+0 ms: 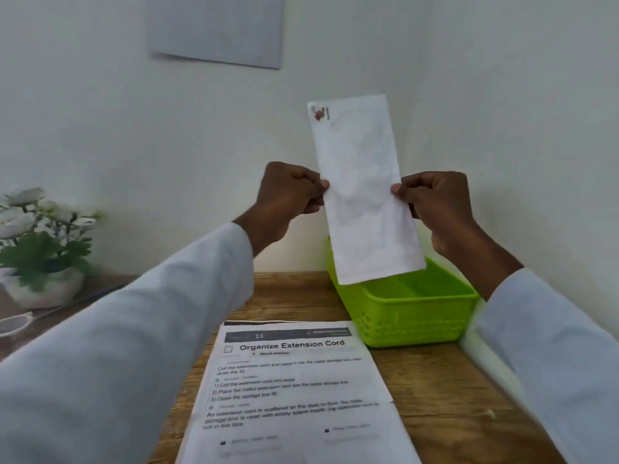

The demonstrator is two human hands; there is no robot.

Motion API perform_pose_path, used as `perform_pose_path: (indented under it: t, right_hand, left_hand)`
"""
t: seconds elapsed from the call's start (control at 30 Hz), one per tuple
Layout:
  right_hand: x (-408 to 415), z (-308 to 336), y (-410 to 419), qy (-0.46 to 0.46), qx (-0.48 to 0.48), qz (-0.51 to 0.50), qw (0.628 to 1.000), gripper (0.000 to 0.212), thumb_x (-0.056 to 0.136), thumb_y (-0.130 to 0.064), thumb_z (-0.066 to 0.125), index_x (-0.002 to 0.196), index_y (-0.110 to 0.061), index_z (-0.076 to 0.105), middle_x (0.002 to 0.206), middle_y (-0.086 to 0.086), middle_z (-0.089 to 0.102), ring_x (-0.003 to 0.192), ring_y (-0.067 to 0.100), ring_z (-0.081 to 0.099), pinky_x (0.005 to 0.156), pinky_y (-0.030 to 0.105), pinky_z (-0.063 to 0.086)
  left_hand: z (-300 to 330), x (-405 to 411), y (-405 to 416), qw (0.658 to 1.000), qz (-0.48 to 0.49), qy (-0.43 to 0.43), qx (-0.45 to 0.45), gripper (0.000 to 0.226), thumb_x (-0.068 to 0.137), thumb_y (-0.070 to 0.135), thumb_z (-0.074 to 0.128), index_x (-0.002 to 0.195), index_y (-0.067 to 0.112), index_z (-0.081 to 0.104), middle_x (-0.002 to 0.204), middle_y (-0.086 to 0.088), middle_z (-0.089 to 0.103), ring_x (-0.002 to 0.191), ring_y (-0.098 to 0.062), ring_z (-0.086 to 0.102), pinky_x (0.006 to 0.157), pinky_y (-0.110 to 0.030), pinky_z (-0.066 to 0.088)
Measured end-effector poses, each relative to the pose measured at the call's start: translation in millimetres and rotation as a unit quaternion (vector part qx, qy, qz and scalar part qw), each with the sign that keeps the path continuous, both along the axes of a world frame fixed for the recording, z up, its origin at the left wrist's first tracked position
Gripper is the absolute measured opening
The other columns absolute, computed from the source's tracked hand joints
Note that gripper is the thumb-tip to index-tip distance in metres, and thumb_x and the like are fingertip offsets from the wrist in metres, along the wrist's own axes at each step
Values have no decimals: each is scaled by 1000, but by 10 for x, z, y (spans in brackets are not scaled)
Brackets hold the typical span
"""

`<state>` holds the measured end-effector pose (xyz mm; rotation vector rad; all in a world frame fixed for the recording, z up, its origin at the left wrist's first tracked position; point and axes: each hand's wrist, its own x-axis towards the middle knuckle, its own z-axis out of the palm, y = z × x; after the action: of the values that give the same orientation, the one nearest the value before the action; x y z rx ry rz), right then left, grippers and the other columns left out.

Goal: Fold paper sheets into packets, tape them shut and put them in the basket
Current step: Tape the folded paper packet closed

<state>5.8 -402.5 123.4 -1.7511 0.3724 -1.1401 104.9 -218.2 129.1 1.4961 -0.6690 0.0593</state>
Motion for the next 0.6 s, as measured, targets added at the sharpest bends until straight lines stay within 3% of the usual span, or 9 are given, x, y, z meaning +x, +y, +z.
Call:
perform_pose_path:
  t: [0.1, 0.23, 0.33, 0.43, 0.5, 0.6]
  right_hand:
    - [73, -57, -240, 59, -105, -127, 985, 6, 75, -15, 78, 80, -14, 77, 88, 6, 76, 84, 23, 70, 83, 39, 58]
    - [165, -255, -482, 229, -222, -202, 926, 13, 75, -12, 72, 87, -9, 76, 96, 13, 75, 93, 32, 69, 78, 31, 53]
    - [237, -408, -552, 302, -266, -205, 892, 18, 73, -11, 68, 90, -6, 72, 97, 15, 73, 93, 36, 68, 75, 33, 53]
    - [267, -501, -552, 343, -301, -199, 867, 19, 76, -6, 62, 95, -4, 67, 104, 18, 69, 98, 38, 65, 77, 34, 51]
    - [263, -536, -542, 386, -317, -194, 844, 17, 80, -4, 60, 96, -4, 62, 109, 19, 65, 103, 39, 62, 76, 33, 48]
    - [248, -551, -518, 452, -327, -172, 812, 18, 79, -4, 64, 93, -9, 54, 113, 17, 62, 106, 37, 60, 71, 31, 41]
  left_hand:
    - [-143, 127, -373, 999, 37, -12, 31, 12, 78, 8, 78, 77, -3, 73, 69, -10, 69, 55, -15, 63, 62, -30, 55]
    - [-428, 244, -725, 984, 93, -22, 152, 15, 68, 21, 85, 70, 11, 74, 72, -1, 72, 64, -16, 66, 64, -29, 51]
    - [-629, 254, -886, 957, 128, -43, 257, 29, 59, 32, 82, 82, 18, 70, 85, 2, 72, 82, -20, 69, 69, -28, 50]
    - [-725, 193, -970, 930, 143, -92, 325, 40, 64, 27, 79, 100, 17, 65, 103, 0, 67, 99, -24, 65, 72, -27, 42]
    - [-746, 122, -1018, 906, 150, -143, 370, 39, 71, 19, 73, 108, 13, 60, 110, -3, 64, 104, -27, 62, 73, -27, 39]
    - [-738, 34, -1064, 867, 163, -217, 418, 29, 76, 13, 66, 104, 13, 56, 110, -6, 64, 102, -29, 62, 71, -28, 36]
